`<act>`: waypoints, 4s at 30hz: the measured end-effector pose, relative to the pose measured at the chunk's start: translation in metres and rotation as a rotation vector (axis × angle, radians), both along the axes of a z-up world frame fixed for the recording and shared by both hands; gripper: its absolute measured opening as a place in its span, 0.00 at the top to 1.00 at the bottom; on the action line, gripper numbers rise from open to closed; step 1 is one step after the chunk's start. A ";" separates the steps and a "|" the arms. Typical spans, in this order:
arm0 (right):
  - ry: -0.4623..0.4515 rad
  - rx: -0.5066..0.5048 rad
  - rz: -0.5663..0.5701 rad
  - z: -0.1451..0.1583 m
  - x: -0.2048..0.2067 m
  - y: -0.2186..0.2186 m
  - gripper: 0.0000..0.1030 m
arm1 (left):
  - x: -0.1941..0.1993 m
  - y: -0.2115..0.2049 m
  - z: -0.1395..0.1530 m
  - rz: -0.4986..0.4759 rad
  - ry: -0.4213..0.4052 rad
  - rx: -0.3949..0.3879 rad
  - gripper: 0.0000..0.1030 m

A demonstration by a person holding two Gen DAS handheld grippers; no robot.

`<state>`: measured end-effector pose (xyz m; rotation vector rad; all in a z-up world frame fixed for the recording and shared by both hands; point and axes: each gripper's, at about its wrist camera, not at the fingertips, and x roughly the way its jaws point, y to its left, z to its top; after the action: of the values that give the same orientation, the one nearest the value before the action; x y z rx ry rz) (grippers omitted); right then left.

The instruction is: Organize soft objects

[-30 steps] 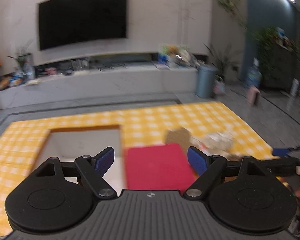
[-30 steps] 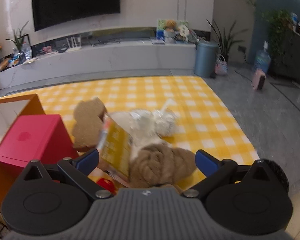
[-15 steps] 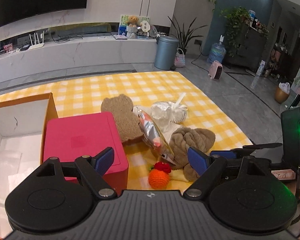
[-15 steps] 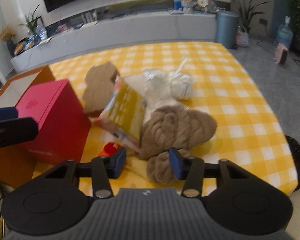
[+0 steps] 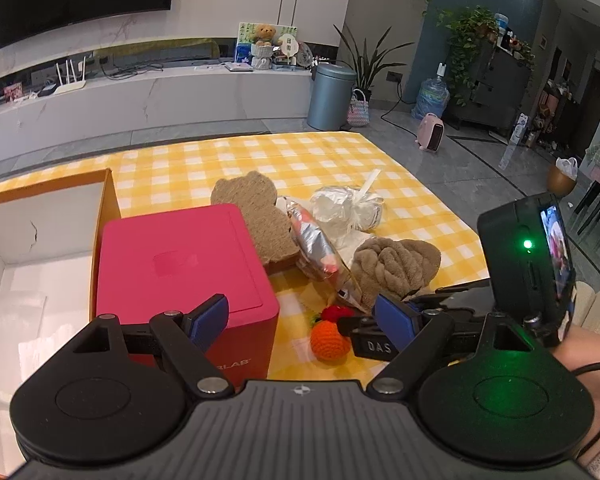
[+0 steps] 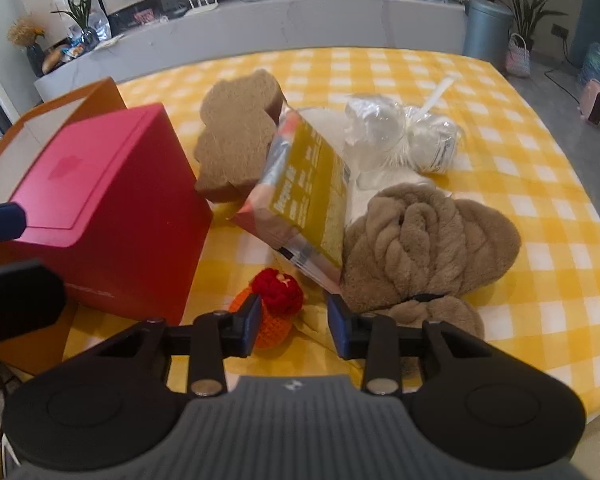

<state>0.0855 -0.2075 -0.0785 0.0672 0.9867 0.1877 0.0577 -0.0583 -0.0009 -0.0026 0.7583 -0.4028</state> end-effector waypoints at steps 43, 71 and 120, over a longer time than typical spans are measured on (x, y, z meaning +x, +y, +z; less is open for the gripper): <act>-0.224 0.096 -0.220 0.055 -0.048 -0.065 0.60 | 0.052 -0.058 0.008 0.003 0.069 0.138 0.06; -0.237 0.142 -0.322 0.053 -0.052 -0.104 0.60 | 0.129 -0.113 -0.062 0.113 0.237 0.317 0.27; -0.291 0.130 -0.191 0.069 -0.049 -0.071 0.60 | 0.059 -0.040 0.047 -0.010 0.125 0.013 0.78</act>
<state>0.0363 -0.2783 -0.0099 0.2459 0.6724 0.0828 0.1172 -0.0981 0.0461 -0.0123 0.8849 -0.4096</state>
